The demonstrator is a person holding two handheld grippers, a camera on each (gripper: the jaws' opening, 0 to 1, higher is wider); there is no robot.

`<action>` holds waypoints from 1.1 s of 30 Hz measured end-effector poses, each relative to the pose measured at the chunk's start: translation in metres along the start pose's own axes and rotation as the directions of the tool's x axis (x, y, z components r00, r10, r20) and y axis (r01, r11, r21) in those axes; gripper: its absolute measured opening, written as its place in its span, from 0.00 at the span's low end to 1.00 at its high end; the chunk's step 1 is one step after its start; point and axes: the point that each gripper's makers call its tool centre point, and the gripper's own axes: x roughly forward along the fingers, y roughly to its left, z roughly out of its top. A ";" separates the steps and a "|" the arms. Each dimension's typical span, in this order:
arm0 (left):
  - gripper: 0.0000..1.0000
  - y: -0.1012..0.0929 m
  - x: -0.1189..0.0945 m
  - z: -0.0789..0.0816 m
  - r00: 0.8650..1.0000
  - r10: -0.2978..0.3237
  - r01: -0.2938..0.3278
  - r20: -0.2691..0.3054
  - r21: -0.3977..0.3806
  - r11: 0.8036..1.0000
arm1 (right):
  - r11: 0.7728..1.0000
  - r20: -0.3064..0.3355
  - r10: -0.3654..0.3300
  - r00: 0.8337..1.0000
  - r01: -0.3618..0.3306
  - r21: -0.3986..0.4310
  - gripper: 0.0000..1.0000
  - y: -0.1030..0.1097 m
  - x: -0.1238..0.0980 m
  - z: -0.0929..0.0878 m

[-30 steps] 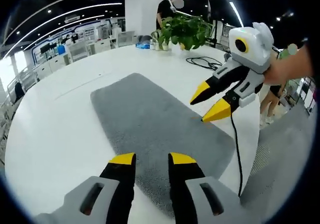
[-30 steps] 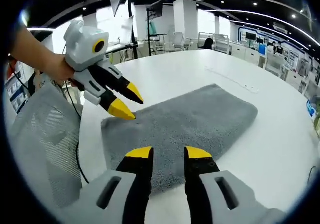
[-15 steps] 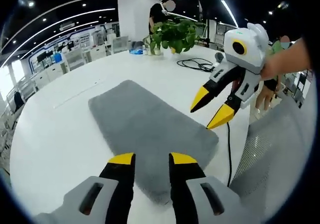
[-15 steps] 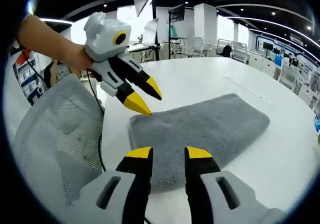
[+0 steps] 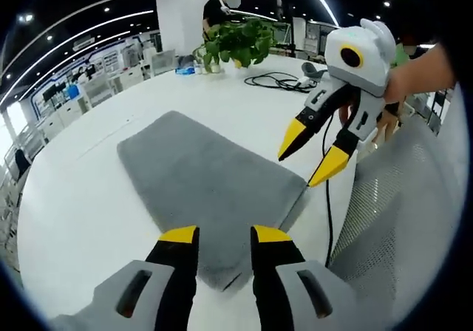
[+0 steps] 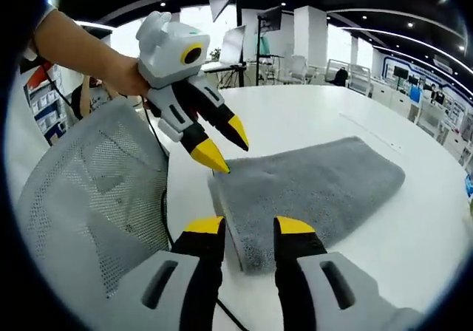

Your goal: Fold the towel on the table until its edges align and the towel forms a compact rectangular stack.

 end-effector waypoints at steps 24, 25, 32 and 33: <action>0.27 -0.005 -0.002 -0.011 0.994 0.027 -0.015 -0.109 0.109 0.994 | 0.992 -0.103 0.037 0.994 -0.049 -0.118 0.22 0.011 0.002 -0.033; 0.27 -0.005 -0.001 -0.014 0.991 0.025 -0.007 -0.130 0.138 0.990 | 0.992 -0.105 0.038 0.994 -0.050 -0.118 0.22 0.010 0.003 -0.034; 0.27 -0.009 0.005 -0.039 0.975 -0.033 0.088 -0.219 0.248 0.965 | 0.988 -0.193 0.033 0.981 -0.061 -0.141 0.22 0.007 0.016 -0.048; 0.27 -0.008 0.006 -0.045 0.969 -0.035 0.106 -0.246 0.281 0.954 | 0.989 -0.196 0.028 0.980 -0.056 -0.138 0.22 0.006 0.016 -0.049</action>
